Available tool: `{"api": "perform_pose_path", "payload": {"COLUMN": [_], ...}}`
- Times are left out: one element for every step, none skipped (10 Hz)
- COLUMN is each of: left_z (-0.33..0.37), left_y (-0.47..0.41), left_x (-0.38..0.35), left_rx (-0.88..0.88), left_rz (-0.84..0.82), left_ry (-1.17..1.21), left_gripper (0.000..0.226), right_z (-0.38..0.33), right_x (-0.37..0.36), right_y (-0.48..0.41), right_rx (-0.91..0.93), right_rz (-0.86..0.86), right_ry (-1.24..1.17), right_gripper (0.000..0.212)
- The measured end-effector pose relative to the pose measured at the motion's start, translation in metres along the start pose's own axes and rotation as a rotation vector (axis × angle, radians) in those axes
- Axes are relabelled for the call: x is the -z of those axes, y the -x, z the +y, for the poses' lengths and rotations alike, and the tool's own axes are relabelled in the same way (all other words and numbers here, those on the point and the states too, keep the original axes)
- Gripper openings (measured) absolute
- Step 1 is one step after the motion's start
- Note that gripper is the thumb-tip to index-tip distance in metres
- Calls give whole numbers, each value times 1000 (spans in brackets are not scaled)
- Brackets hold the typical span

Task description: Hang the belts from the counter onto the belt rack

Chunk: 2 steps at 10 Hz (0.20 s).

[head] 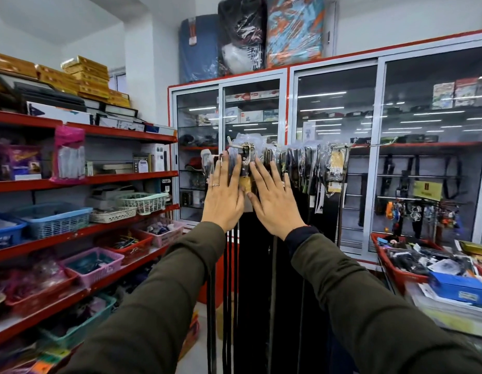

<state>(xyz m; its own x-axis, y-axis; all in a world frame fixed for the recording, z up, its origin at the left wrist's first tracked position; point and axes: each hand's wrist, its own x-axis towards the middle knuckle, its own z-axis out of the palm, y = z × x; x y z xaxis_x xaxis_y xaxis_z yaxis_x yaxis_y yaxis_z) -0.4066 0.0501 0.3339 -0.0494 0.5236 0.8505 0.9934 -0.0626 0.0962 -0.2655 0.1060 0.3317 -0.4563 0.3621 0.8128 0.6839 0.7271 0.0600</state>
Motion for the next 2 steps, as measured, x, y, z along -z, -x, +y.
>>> {"api": "perform_pose_path", "payload": {"left_z": [10,28], "left_y": [15,24], "left_x": [-4,-5], "left_rx": [45,64], "left_rz": [67,139], "left_ry": [-13,-81], "left_gripper": [74,79], "right_z": [11,28], "right_x": [15,51], "right_y": [18,40], "right_rx": [32,-1], "right_rz": [48,208], "right_ry": [23,-126], "right_gripper": [62,54]}}
